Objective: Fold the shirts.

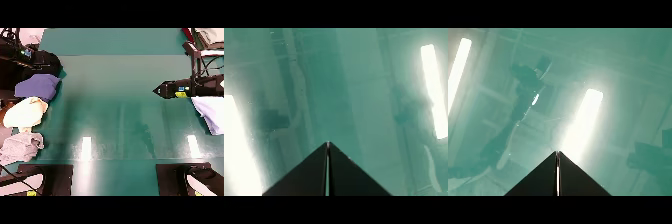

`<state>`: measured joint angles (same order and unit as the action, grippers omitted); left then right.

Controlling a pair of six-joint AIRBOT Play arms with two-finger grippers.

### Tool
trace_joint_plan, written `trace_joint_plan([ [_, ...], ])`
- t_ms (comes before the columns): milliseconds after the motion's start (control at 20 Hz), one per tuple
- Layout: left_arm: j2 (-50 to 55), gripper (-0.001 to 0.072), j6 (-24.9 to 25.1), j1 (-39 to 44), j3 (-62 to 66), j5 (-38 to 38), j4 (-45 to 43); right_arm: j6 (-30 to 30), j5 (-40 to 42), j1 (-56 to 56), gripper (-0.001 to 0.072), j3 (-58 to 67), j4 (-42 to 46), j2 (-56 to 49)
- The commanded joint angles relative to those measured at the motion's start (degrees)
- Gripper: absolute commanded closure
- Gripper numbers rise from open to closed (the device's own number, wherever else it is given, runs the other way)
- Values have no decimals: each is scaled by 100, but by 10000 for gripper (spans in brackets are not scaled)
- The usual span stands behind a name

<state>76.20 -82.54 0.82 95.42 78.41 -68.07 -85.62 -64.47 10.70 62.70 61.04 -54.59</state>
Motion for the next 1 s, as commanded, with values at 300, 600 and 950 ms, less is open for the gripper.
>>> trace_joint_plan([
  [300,402,124,-251,-90,2,-2376,-1480,-11,-26,24,694,4,-11,4],
  [600,1980,122,-136,-793,7,-3182,-1644,-350,-61,24,694,4,-9,2],
  [950,3158,123,260,-964,564,-3770,-1718,-461,-52,24,694,4,-7,2],
])
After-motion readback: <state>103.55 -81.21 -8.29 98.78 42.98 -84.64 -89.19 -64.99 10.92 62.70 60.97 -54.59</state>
